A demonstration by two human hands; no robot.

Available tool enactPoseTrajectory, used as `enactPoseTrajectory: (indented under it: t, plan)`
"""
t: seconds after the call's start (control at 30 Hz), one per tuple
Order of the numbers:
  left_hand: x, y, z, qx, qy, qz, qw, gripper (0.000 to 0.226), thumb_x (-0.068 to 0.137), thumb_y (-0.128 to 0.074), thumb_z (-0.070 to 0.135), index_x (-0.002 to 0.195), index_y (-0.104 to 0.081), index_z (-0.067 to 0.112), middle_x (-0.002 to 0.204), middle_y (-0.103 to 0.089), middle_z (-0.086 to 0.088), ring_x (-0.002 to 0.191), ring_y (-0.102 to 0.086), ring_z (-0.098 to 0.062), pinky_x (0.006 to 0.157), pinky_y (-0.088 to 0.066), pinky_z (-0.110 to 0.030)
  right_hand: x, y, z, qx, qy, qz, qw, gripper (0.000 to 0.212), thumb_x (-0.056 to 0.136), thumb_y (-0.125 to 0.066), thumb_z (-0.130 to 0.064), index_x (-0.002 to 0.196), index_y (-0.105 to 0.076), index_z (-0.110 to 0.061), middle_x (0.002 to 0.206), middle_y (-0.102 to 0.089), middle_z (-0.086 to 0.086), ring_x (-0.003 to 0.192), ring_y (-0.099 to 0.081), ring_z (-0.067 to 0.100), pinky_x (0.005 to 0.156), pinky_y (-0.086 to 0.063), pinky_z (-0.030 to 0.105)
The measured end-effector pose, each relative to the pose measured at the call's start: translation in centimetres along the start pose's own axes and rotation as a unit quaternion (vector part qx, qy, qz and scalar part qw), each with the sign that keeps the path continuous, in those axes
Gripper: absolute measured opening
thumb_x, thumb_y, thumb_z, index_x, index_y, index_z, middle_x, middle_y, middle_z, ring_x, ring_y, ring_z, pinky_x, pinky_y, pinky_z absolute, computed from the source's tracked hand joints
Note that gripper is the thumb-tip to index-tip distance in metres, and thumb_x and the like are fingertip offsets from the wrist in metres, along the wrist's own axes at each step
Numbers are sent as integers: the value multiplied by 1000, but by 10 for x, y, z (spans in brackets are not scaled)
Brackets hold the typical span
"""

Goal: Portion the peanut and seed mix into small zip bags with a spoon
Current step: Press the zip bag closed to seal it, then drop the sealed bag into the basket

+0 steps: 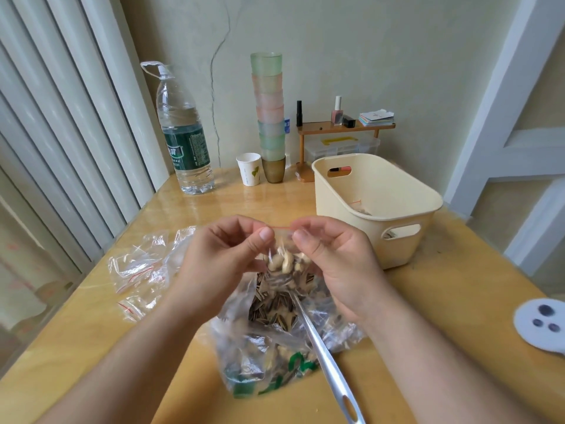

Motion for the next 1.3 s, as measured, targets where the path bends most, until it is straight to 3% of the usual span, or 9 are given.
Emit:
enactPoseTrajectory:
  t: [0.2,0.33,0.47,0.57,0.67,0.8,0.93,1.17,1.3]
  plan:
    - [26,-15,42,10,-10,12,1000,13,81,-75,25,82,-73,12,77,-72,-6,72,-69,-15,61,-61,-31,3,1,-28,27,-10,-25,999,7,92,-71,-17,95,-78,-17,91,-77,5,81,-72,16,69,-58,28]
    - [48,-37,58,-81,24,9,996,32,100,-55,36,94,-69,7,81,-69,-12,71,-69,-21,62,-64,-42,25,28,-74,-58,69,22,996,12,98,-71,-14,89,-79,-14,89,-76,17,84,-73,33,78,-63,48]
    - [85,-61,35,1,145,29,989,30,108,-55,30,115,-67,3,100,-69,-14,83,-75,-30,72,-65,-49,50,79,-125,-185,146,107,966,14,95,-74,-21,84,-81,-26,82,-78,0,76,-68,11,73,-59,31]
    - [107,-85,8,147,277,-81,946,43,104,-61,43,121,-64,4,119,-70,-14,90,-79,-33,71,-65,-43,62,108,-139,-190,141,140,961,10,96,-75,-17,88,-79,-22,80,-74,-3,72,-63,6,67,-52,20]
    - [118,-99,-7,189,345,-146,908,53,100,-63,52,116,-64,2,111,-72,-16,79,-77,-27,61,-62,-33,66,128,-131,-239,127,166,948,4,93,-78,-22,91,-80,-25,84,-78,-7,75,-66,6,74,-55,27]
    - [123,-110,-15,160,318,-138,924,33,104,-65,27,121,-60,0,83,-68,-13,64,-71,-19,56,-61,-28,63,146,-117,-283,102,193,934,9,89,-79,-33,96,-81,-28,86,-79,-11,85,-74,12,85,-61,41]
    - [107,-117,-13,175,209,-108,956,20,106,-58,11,118,-57,-5,78,-65,-18,52,-68,-17,52,-60,-28,60,152,-124,-362,103,204,904,5,88,-81,-37,87,-78,-33,80,-75,-16,73,-67,6,77,-55,29]
    - [63,-130,-14,118,93,-127,980,33,106,-61,22,117,-48,-6,80,-65,-35,62,-71,-38,54,-59,-40,49,125,-100,-621,-21,53,782,18,93,-72,-33,110,-75,-27,91,-72,-5,83,-67,17,76,-56,33]
    - [53,-129,-15,89,71,-122,986,34,105,-60,28,117,-50,-3,72,-65,-16,62,-69,-35,57,-60,-44,46,122,-76,-619,-97,26,779,17,92,-76,-40,103,-70,-29,91,-70,-4,82,-68,20,75,-56,34]
Point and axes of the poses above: each hand's wrist, its own x-axis towards the middle knuckle, its own y-axis out of the back of the hand, z = x × y, the point moved 5 cm from there along x, towards the middle knuckle
